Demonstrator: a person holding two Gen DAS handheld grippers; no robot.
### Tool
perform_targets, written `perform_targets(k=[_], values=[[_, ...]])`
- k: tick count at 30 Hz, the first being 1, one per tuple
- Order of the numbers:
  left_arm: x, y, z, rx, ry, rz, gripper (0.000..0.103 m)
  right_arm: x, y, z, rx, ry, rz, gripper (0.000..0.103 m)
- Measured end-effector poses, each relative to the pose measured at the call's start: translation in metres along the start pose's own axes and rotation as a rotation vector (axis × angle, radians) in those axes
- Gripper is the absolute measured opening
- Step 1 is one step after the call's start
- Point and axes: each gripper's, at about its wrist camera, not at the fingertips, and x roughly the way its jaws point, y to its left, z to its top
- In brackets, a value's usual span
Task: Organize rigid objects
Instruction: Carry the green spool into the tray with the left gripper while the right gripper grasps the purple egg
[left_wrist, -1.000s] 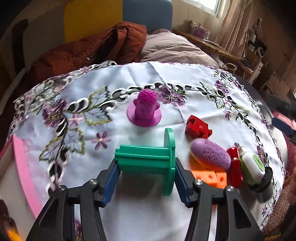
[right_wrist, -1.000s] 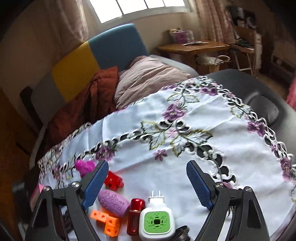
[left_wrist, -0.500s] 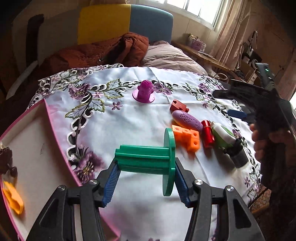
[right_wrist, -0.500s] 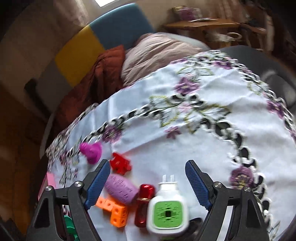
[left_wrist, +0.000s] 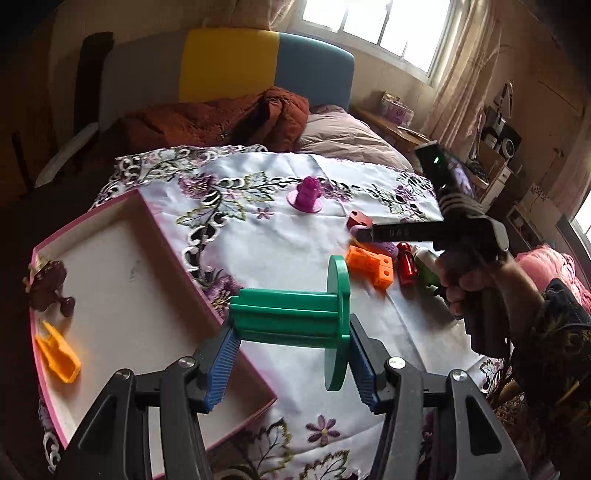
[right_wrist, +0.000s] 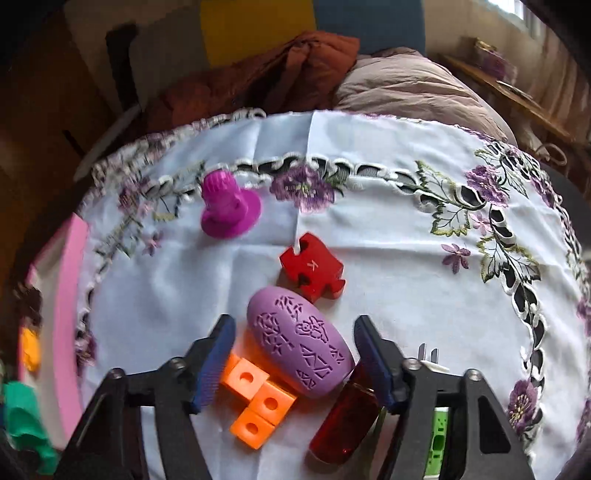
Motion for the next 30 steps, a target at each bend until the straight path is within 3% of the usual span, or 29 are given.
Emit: perform_targets(k=[2, 16, 24, 30], values=[[-0.006, 0.012, -0.003, -0.03, -0.005, 0.008, 0.057, 0.009, 0.001, -0.003, -0.015, 0.044, -0.025, 0.045], [-0.032, 0.145, -0.007, -0.325, -0.055, 0.173, 0.054, 0.01, 0.007, -0.008, -0.056, 0.052, -0.05, 0.044], [-0.009, 0.168, 0.024, -0.335, -0.062, 0.223, 0.054, 0.01, 0.011, -0.009, -0.09, 0.044, -0.07, 0.044], [0.02, 0.173, 0.043, -0.283, -0.04, 0.272, 0.054, 0.01, 0.011, -0.008, -0.103, 0.043, -0.075, 0.044]])
